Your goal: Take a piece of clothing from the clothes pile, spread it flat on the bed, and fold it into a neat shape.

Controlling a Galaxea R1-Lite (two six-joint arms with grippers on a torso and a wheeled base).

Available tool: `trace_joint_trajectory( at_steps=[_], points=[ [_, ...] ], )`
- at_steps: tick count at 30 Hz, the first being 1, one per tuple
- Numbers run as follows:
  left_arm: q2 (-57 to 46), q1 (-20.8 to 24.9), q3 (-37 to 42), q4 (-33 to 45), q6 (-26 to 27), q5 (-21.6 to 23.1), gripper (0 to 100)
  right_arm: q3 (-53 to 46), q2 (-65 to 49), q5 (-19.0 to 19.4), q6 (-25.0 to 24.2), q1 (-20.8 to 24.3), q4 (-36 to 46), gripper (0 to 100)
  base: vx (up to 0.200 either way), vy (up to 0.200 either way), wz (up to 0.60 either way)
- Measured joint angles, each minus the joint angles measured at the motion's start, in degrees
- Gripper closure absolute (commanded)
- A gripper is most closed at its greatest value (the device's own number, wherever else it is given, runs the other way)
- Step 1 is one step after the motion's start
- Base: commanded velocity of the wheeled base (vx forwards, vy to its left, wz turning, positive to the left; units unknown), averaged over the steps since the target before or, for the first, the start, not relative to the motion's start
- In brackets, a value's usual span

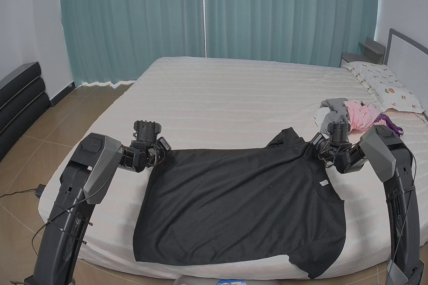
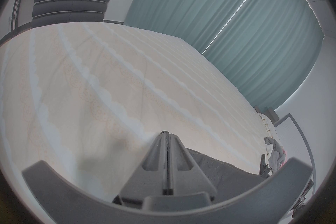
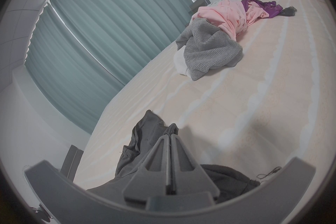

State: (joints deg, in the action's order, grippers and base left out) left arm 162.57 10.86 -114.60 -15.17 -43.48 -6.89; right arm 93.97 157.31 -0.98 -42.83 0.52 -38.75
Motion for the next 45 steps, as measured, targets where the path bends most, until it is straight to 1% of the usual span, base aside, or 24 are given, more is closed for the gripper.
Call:
trace_joint_trajectory(
  at_steps=[5, 9, 18, 33, 45],
  points=[
    [-0.9, -0.9, 0.0, -1.2, 0.0, -0.8, 100, 0.0, -0.2, -0.4, -0.1, 0.0, -1.1, 100, 0.000, 0.000, 0.00],
    [-2.0, -2.3, 0.0, -2.6, 0.0, -0.8, 100, 0.1, -0.4, -1.1, -0.1, 0.0, -3.1, 100, 0.000, 0.000, 0.00],
    [-4.9, -4.1, 0.0, -4.7, -0.1, -0.8, 100, 1.1, -1.4, -2.3, -0.1, 0.0, -4.6, 100, 0.000, 0.000, 0.00],
    [-7.3, -4.9, 0.0, -7.1, 0.6, -0.9, 100, 2.2, -4.8, -2.8, 0.4, 0.2, -7.6, 100, 0.000, 0.000, 0.00],
    [-7.2, -5.2, 0.0, -7.2, 1.3, -0.9, 100, 2.1, -4.0, -2.7, 1.6, 0.5, -7.1, 100, 0.000, 0.000, 0.00]
  ],
)
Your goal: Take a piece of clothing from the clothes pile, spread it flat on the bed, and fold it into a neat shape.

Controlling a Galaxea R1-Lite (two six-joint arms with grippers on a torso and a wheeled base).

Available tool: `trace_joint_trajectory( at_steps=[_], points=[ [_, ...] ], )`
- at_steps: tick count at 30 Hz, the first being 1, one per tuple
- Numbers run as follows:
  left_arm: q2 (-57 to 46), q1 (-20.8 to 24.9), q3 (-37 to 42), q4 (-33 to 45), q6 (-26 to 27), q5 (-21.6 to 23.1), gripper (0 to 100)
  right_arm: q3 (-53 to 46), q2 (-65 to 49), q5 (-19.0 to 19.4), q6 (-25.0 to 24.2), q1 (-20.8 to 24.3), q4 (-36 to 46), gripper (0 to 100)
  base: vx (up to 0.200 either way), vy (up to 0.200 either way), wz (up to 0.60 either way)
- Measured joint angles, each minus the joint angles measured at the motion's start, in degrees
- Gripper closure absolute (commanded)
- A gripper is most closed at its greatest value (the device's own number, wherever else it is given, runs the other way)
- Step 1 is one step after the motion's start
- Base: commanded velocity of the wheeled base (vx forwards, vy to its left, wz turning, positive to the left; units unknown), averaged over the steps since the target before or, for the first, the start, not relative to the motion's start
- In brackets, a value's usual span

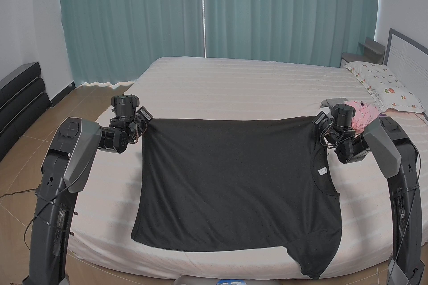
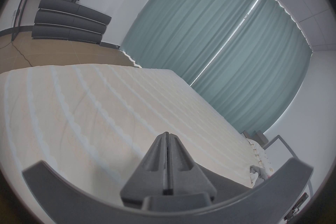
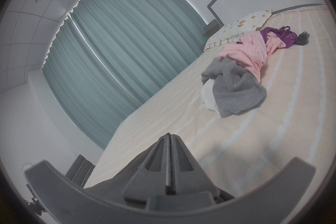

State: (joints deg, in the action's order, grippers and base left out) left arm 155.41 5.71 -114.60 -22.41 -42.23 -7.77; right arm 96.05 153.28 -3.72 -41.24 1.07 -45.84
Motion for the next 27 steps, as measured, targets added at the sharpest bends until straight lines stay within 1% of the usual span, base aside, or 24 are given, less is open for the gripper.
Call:
trace_joint_trajectory(
  at_steps=[10, 18, 19, 27],
  points=[
    [4.1, 0.7, 0.0, -0.1, 0.8, -0.2, 100, 0.5, 4.4, 0.0, 0.8, 1.4, 0.2, 100, 0.000, 0.000, 0.00],
    [6.2, 1.2, 0.0, 0.1, 0.7, -0.1, 100, 0.1, 6.2, 0.0, 1.0, 1.5, 0.2, 100, 0.000, 0.000, 0.00],
    [6.4, 1.2, 0.0, 0.2, 0.6, -0.2, 0, 0.0, 6.4, 0.0, 1.0, 1.5, 0.2, 0, 0.000, 0.000, 0.00],
    [6.5, 0.9, 0.2, 1.1, 0.3, -1.1, 0, -2.2, 4.9, 0.3, 0.8, 1.2, 0.1, 0, 0.000, 0.000, 0.00]
  ],
)
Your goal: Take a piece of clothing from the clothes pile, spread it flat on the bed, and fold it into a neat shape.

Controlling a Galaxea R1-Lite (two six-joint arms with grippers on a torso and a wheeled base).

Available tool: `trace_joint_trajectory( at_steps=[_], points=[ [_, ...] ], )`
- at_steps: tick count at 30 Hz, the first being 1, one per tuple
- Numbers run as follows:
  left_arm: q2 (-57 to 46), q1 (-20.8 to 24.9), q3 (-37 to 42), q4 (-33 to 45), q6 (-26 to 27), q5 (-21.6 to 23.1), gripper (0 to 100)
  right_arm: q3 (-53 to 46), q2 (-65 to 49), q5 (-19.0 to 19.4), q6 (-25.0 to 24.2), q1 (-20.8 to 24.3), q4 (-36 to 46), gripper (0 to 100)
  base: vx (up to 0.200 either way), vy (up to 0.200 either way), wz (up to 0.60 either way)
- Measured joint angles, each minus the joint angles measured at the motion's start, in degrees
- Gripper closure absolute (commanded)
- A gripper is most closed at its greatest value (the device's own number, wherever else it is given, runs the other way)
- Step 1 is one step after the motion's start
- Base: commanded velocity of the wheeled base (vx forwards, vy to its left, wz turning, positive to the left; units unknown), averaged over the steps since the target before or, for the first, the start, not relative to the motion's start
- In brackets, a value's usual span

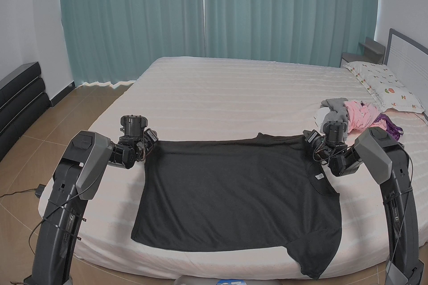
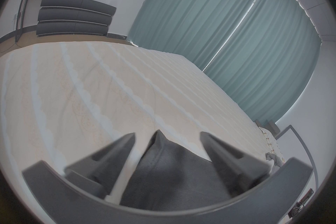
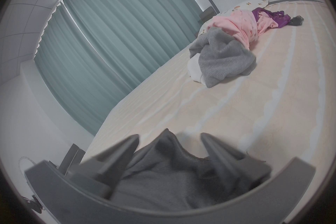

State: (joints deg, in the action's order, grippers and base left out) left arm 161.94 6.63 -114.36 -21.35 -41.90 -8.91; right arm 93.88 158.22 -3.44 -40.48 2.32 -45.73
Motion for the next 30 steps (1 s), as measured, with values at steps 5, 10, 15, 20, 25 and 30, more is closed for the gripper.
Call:
trace_joint_trajectory(
  at_steps=[5, 10, 15, 20, 25, 30],
  points=[
    [-3.4, -0.8, 3.8, 1.0, -0.7, -0.4, 0, -7.1, -5.2, 1.5, -0.7, -0.8, -0.6, 0, 0.000, 0.000, 0.00],
    [-9.7, -1.3, 13.5, 1.1, -1.6, 0.7, 0, -17.7, -12.0, 3.9, -1.1, -1.0, -1.5, 0, 0.000, 0.000, 0.00],
    [-18.4, -1.2, 26.8, 0.7, -2.7, 2.7, 0, -29.4, -19.6, 6.2, -1.1, -0.9, -2.5, 0, 0.000, 0.000, 0.00],
    [-28.6, 0.2, 41.7, 0.1, -4.2, 4.2, 0, -42.0, -27.9, 7.5, -1.1, 0.1, -3.8, 0, 0.000, 0.000, 0.00],
    [-38.6, 3.0, 55.8, -1.0, -5.3, 5.0, 0, -54.3, -35.1, 8.6, -1.1, 1.6, -6.2, 0, 0.000, 0.000, 0.00],
    [-47.9, 7.0, 69.2, -2.1, -6.1, 5.5, 0, -66.8, -41.4, 9.6, -0.9, 4.4, -9.7, 0, 0.000, 0.000, 0.00]
  ],
)
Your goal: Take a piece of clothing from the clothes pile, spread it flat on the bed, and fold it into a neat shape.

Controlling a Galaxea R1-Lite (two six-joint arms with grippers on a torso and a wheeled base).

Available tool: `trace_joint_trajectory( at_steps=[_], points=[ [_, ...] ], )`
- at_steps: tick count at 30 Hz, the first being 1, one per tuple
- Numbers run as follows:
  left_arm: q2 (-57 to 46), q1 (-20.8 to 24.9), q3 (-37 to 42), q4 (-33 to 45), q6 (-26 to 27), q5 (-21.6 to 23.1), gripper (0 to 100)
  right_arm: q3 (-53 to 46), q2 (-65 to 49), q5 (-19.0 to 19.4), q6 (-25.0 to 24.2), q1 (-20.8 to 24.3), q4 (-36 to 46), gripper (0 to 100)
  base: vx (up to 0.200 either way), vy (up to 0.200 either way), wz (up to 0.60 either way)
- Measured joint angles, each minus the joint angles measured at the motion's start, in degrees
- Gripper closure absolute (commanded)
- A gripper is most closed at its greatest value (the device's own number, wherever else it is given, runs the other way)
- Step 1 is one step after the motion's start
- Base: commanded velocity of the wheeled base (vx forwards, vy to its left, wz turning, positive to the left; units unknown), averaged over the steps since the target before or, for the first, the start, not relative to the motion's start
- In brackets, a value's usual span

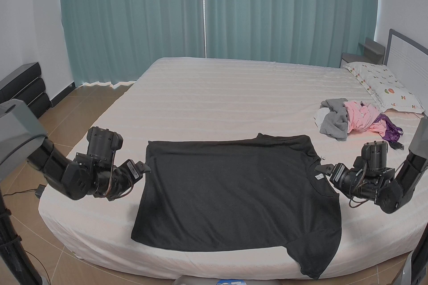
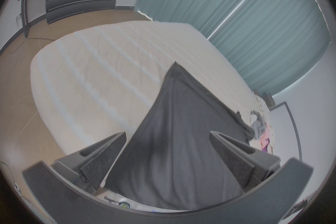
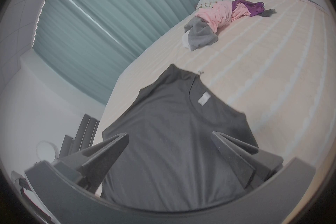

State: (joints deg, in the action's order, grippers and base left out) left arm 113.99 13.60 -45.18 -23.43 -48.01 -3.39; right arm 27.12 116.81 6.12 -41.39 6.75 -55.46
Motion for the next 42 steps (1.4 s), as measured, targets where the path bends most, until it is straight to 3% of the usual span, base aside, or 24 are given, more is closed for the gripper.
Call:
trace_joint_trajectory(
  at_steps=[7, 16, 20, 27, 32, 42],
  points=[
    [-7.5, 3.6, 10.8, -3.1, -0.9, 0.6, 0, -9.3, -5.7, 1.1, 0.1, 3.8, -3.9, 0, 0.000, 0.000, 0.00],
    [-4.5, 5.0, 15.9, -13.5, -1.9, 0.8, 0, -11.4, -3.9, 2.0, 0.1, 4.7, -4.9, 0, -0.111, 0.000, 0.00],
    [-3.7, 5.5, 16.6, -13.9, -3.2, 0.9, 0, -11.8, -2.9, 2.1, 0.0, 4.7, -6.0, 0, -0.200, 0.000, 0.00],
    [-3.2, 5.8, 16.6, -14.0, -4.1, 1.0, 0, -12.3, -2.1, 2.1, -0.1, 4.7, -6.8, 0, 0.000, 0.000, 0.00],
    [-3.1, 5.8, 15.9, -13.9, -7.9, 3.4, 0, -12.4, -1.8, 2.1, -0.3, 4.7, -6.8, 0, 0.000, 0.000, 0.00],
    [-3.8, 5.9, 15.4, -13.9, -9.1, 4.7, 0, -12.4, -1.4, 2.1, -0.4, 4.7, -6.9, 0, 0.000, -0.200, 0.00]
  ],
)
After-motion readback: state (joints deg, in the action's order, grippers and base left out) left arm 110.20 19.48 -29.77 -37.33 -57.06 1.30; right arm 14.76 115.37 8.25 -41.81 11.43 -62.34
